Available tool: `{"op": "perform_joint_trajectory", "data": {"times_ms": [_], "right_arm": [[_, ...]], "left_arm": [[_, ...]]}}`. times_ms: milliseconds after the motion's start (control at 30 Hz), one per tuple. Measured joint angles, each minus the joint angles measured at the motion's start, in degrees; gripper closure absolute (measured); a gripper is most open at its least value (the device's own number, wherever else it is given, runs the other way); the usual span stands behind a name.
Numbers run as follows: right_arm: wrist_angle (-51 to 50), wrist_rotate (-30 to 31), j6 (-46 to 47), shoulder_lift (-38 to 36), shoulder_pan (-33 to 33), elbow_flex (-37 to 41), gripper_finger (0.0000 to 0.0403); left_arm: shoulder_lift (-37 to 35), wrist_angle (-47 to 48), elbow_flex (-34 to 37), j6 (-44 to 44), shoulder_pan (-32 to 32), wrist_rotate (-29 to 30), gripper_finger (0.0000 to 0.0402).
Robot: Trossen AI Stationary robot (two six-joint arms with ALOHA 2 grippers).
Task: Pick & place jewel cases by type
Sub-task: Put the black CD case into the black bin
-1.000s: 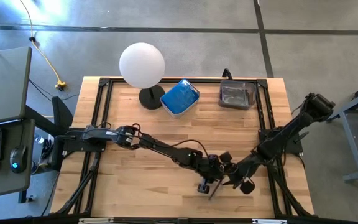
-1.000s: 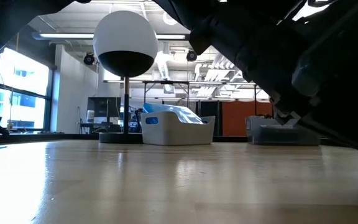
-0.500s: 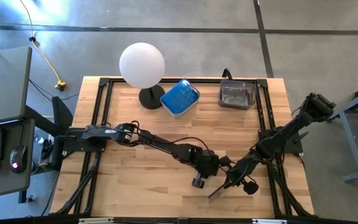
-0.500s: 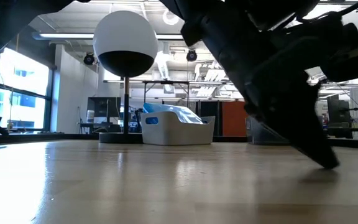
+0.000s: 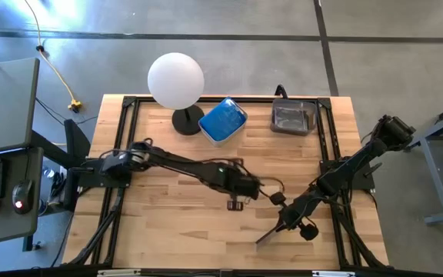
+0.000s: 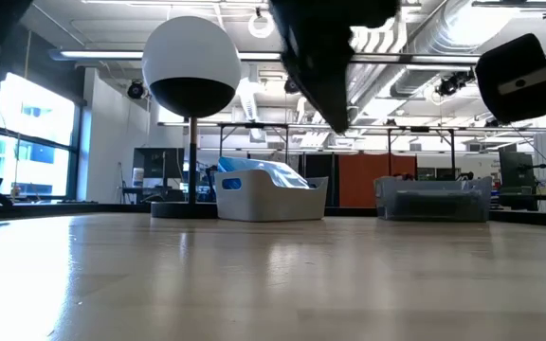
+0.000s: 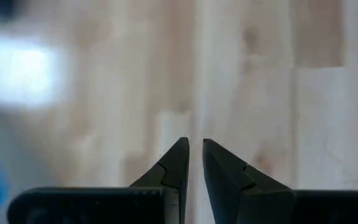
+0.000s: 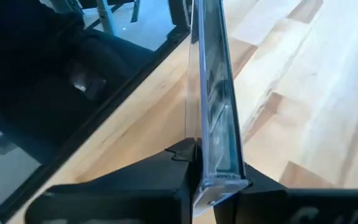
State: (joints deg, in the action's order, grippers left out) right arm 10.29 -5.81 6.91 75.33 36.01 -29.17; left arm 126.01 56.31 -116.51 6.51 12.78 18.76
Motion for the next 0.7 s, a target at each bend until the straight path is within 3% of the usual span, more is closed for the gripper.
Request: {"op": "perform_joint_trajectory", "data": {"times_ms": [133,267,367,600,700], "right_arm": [[0.3,3.4,-1.1,0.0,-0.1,0.0,0.0382],[0.7,6.9,-2.0,0.0,-0.4,0.0,0.0365],[1.1,9.6,-2.7,0.0,-1.7,0.0,0.0375],[3.3,16.2,-7.0,0.0,-7.4,0.0,0.0382],[3.9,19.4,-9.5,0.0,-10.1,0.0,0.0364]], "left_arm": [[-6.5,6.6,0.0,5.5,0.0,5.9,0.0358],[-13.2,9.7,-0.1,6.4,0.0,10.6,0.0358],[-18.1,10.1,-0.1,6.4,0.0,14.5,0.0358],[-26.2,9.8,-0.1,6.4,0.0,16.8,0.0358],[-28.2,9.8,-0.1,6.4,0.0,16.8,0.0358]]}}
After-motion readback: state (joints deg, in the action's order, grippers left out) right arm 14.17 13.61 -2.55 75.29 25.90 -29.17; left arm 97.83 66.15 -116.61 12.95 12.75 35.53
